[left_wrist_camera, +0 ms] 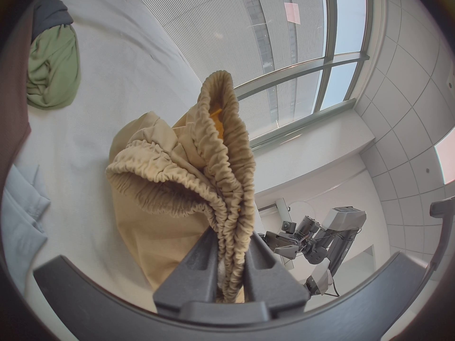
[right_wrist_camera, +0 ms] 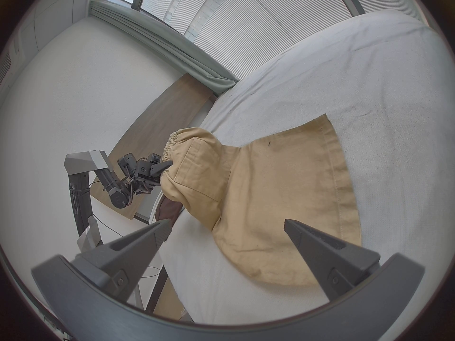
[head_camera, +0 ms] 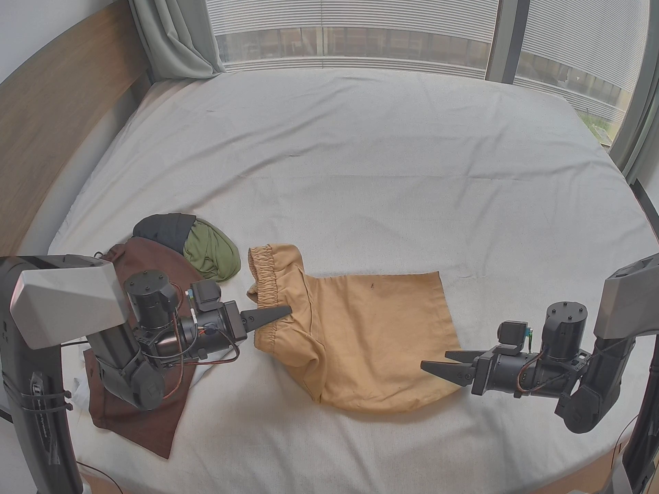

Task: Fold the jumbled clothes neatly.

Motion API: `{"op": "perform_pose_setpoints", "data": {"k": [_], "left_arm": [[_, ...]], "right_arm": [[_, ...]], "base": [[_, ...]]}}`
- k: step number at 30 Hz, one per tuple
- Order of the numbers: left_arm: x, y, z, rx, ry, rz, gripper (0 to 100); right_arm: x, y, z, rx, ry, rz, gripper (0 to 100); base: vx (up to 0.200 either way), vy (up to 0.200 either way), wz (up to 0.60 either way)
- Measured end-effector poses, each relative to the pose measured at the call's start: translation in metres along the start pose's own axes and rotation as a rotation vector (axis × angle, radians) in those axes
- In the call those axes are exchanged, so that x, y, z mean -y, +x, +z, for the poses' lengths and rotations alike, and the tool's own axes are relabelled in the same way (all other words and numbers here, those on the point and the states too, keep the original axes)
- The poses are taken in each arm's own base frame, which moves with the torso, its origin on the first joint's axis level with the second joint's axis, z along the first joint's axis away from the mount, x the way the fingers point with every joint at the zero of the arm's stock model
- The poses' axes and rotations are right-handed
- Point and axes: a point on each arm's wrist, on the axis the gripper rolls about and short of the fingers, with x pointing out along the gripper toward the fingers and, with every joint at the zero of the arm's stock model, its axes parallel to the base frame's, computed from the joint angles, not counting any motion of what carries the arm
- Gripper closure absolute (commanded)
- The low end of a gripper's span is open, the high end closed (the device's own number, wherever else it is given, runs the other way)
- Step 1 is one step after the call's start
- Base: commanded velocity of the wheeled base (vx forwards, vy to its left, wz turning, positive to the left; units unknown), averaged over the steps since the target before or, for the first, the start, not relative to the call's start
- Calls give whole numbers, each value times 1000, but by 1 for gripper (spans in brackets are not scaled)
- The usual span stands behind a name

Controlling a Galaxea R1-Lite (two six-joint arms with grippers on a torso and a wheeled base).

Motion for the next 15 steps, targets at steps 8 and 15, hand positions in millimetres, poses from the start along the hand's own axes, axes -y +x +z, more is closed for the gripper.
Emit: {"op": "perform_pose_setpoints", "data": {"k": [8,15], "left_arm": [[11,19,-4,-10,-27,-35,100],[20,37,-1,-15,-38,-87,100]], "right_arm": [[0,0,3,12,-3,2,0],[-1,-2,9,37,-11,4,0]], "base": [[0,0,0],[0,0,0]]}}
